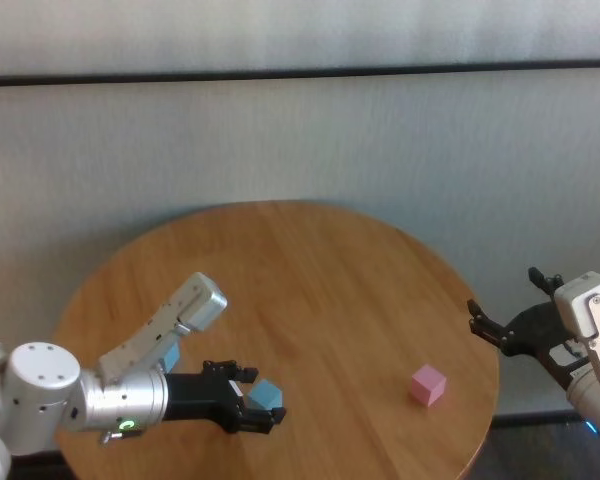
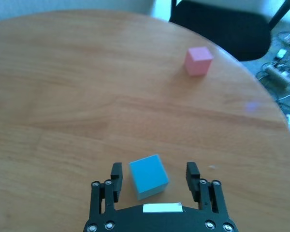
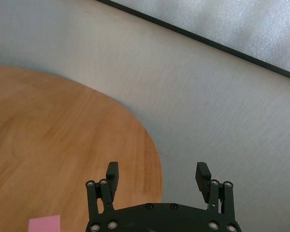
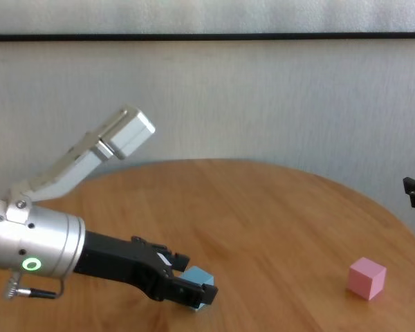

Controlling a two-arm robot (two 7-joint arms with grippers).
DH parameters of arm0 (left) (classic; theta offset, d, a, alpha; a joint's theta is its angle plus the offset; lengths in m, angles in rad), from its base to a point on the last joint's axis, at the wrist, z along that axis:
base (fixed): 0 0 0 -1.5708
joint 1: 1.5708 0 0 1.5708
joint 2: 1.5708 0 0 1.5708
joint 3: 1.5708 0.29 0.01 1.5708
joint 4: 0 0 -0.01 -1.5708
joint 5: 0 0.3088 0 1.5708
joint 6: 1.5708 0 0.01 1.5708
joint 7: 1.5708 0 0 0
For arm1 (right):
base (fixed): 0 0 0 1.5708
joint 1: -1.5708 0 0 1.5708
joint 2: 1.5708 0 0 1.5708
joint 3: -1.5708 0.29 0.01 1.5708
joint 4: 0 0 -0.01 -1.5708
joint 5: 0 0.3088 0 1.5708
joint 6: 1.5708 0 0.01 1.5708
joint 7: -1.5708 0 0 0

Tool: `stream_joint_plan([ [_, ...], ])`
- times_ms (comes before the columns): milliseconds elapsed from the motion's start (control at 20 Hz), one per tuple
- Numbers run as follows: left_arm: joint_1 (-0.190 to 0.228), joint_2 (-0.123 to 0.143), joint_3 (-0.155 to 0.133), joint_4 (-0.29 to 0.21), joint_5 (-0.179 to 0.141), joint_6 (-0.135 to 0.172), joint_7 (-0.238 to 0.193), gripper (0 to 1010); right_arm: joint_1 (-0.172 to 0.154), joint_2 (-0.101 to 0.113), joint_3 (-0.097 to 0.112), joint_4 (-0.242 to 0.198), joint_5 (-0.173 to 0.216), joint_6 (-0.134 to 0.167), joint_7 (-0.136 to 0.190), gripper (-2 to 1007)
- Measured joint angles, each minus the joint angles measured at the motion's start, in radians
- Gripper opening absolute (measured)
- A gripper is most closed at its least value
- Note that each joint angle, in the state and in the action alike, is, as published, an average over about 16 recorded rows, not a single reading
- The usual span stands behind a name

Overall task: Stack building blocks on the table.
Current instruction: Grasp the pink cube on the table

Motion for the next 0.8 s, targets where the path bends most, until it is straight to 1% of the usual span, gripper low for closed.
stream_joint_plan([
  [150, 0.023, 0.022, -0.028, -0.033, -0.035, -0.009, 0.003, 894, 0.0, 0.0, 0.0, 0.0, 0.0, 0.0, 0.0, 1005],
  [250, 0.042, 0.038, -0.055, -0.059, -0.063, -0.017, 0.016, 933, 0.0, 0.0, 0.0, 0.0, 0.0, 0.0, 0.0, 1005],
  [300, 0.054, 0.045, -0.072, -0.072, -0.078, -0.023, 0.032, 949, 0.0, 0.0, 0.0, 0.0, 0.0, 0.0, 0.0, 1005],
  [400, 0.08, 0.056, -0.111, -0.101, -0.108, -0.034, 0.074, 974, 0.0, 0.0, 0.0, 0.0, 0.0, 0.0, 0.0, 1005],
  [550, 0.121, 0.066, -0.178, -0.144, -0.149, -0.051, 0.159, 996, 0.0, 0.0, 0.0, 0.0, 0.0, 0.0, 0.0, 1004],
  [650, 0.145, 0.067, -0.221, -0.167, -0.17, -0.062, 0.217, 999, 0.0, 0.0, 0.0, 0.0, 0.0, 0.0, 0.0, 1004],
  [800, 0.174, 0.061, -0.275, -0.192, -0.191, -0.076, 0.301, 999, 0.0, 0.0, 0.0, 0.0, 0.0, 0.0, 0.0, 1005],
])
